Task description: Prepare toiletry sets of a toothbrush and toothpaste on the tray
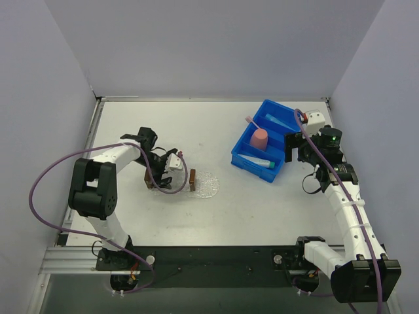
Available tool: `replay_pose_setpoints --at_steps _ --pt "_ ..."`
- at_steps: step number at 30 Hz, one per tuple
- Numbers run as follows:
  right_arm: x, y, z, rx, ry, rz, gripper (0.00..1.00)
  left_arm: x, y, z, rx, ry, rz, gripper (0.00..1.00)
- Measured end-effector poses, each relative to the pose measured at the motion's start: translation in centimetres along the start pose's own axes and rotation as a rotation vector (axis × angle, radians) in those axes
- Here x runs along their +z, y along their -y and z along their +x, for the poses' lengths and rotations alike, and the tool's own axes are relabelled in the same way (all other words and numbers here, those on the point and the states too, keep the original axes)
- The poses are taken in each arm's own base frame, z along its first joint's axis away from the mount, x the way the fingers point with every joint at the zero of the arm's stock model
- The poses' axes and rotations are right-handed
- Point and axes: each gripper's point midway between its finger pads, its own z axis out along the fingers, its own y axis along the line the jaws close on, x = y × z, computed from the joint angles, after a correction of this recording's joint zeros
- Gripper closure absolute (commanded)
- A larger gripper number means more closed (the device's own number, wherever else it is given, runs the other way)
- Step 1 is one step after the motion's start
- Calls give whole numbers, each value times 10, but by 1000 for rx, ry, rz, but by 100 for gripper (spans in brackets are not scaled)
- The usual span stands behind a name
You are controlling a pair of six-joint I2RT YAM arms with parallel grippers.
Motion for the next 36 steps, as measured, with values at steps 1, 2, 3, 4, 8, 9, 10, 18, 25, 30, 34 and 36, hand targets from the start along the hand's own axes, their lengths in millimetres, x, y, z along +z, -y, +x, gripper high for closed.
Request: replay_pose_setpoints --at_steps 1,2,3,4,8,9,10,18,25,30,34,36 --pt "0 0 0 0 0 0 0 0 0 0 0 0 0 4" --pt "0 0 0 0 0 0 0 0 0 0 0 0 0 4" --pt "0 0 0 0 0 0 0 -1 0 -1 -1 0 -1 4" --pt "0 0 0 0 0 0 0 -1 -1 -1 0 0 -1 4" --pt "0 0 0 0 0 0 0 -1 -1 -1 -3 0 0 4" --pt "0 0 0 0 0 0 0 -1 0 -1 -4 0 1 3" --pt "0 0 0 0 0 0 0 -1 0 -1 -5 0 2 4" --pt "0 0 0 0 0 0 0 -3 3 -2 -5 0 7 3" --pt "0 0 0 0 0 0 0 -8 2 -7 8 1 -8 3" --pt "0 0 0 0 0 0 0 -12 1 -10 18 2 -20 3" --pt "0 0 0 0 0 0 0 -17 1 -15 33 4 -36 3" --pt "0 0 0 0 0 0 0 -20 1 -19 39 6 -44 3"
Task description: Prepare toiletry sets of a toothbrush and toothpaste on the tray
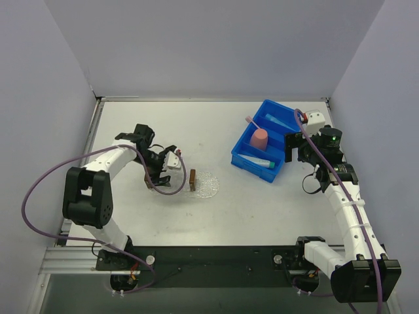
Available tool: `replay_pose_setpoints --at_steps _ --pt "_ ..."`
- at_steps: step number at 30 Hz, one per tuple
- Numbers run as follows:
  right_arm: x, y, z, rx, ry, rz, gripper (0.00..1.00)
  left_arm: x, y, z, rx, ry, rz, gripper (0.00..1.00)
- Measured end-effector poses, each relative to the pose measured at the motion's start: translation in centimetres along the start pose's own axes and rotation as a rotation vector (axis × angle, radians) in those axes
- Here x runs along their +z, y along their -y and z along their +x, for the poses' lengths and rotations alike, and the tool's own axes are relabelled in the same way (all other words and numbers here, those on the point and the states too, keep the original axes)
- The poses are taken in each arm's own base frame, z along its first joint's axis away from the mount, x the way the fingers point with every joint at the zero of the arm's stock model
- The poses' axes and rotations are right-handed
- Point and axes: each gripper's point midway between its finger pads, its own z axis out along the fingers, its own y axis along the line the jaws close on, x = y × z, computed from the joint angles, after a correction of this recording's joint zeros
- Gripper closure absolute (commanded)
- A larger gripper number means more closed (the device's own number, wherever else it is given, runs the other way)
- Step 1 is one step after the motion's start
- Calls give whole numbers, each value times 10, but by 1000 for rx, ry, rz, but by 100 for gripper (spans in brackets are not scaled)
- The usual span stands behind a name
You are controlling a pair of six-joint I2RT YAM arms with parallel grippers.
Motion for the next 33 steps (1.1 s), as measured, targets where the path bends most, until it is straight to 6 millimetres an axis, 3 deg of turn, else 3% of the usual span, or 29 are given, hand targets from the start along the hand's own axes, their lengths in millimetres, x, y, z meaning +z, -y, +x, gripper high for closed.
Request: replay_pose_setpoints --at_steps 11,18,25,33 --pt "0 0 0 0 0 0 0 -11 9 -17 5 36 -1 3" --pt "0 0 0 0 0 0 0 -29 12 -50 -24 135 -83 3" --pt "0 0 0 0 -2 7 0 -47 8 -80 -105 282 -312 3" --pt "-5 0 -12 11 1 38 0 -79 -24 -101 -255 390 -549 3"
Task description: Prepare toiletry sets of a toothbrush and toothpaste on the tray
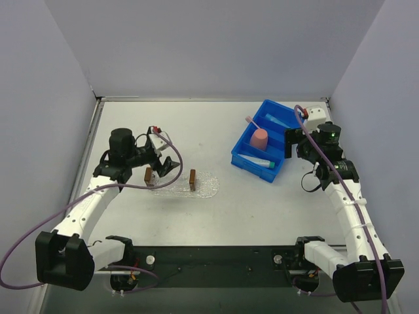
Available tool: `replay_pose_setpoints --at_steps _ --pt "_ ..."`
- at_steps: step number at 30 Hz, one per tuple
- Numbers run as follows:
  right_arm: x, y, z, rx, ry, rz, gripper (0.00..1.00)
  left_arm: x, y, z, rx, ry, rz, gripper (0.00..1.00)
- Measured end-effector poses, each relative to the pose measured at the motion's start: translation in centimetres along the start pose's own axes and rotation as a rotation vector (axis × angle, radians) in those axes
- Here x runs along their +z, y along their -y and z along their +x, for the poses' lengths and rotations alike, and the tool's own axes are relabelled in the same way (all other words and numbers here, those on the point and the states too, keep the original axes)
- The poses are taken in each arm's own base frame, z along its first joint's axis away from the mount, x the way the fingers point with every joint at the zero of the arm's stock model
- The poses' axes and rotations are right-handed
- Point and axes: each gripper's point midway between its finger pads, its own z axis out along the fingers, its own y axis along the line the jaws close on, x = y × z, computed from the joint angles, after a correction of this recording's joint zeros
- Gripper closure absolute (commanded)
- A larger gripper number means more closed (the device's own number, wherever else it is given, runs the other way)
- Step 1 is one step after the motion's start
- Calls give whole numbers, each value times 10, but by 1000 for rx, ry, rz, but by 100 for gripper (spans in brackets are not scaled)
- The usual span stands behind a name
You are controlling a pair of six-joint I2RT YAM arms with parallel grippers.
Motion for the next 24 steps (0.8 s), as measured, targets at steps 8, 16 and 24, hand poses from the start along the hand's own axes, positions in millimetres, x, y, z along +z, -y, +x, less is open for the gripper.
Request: replay_pose_setpoints --at_steps 8,16,24 --pt "0 -2 -28 0 14 16 0 -12 -45 -19 -155 -18 -253 3" --pt "29 -15 -47 -25 -34 -6 0 -30 -82 -13 -196 -73 -486 2" --pt "80 -29 -36 -47 -141 -33 1 -35 -88 -9 -228 -86 -543 3"
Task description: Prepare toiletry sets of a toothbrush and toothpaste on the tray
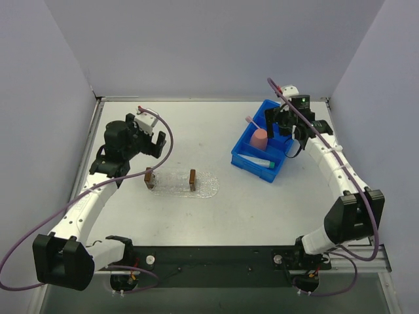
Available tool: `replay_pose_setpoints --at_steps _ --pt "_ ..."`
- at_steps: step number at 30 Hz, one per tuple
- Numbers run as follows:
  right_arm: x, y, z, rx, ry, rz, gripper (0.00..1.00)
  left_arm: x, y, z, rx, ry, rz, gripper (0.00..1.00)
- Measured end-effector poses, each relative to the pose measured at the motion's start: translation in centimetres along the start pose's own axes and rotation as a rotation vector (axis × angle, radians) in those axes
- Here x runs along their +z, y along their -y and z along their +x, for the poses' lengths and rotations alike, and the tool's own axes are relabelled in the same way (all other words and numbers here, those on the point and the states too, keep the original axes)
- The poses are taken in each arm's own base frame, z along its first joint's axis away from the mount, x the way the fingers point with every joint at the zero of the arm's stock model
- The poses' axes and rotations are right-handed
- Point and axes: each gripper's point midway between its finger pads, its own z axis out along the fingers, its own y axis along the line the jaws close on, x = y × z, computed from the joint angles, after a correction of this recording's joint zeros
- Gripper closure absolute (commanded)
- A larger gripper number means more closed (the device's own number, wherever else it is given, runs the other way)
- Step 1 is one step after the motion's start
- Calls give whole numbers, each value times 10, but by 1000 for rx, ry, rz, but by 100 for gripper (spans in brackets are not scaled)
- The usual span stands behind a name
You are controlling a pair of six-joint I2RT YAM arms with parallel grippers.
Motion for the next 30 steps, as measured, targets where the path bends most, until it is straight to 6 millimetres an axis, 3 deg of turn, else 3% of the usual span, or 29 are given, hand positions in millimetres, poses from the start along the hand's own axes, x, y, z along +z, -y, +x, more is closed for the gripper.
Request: replay_pose_setpoints --at_steps 12,23,30 --pt "67 -26 19 -12 -135 -69 1 0 -4 1 -36 -6 -31 3" --pt "92 -46 26 2 -170 -148 2 4 -6 6 -50 -22 -41 3" --pt "107 -57 43 -1 -219 -172 4 6 -7 9 -51 -32 -45 3"
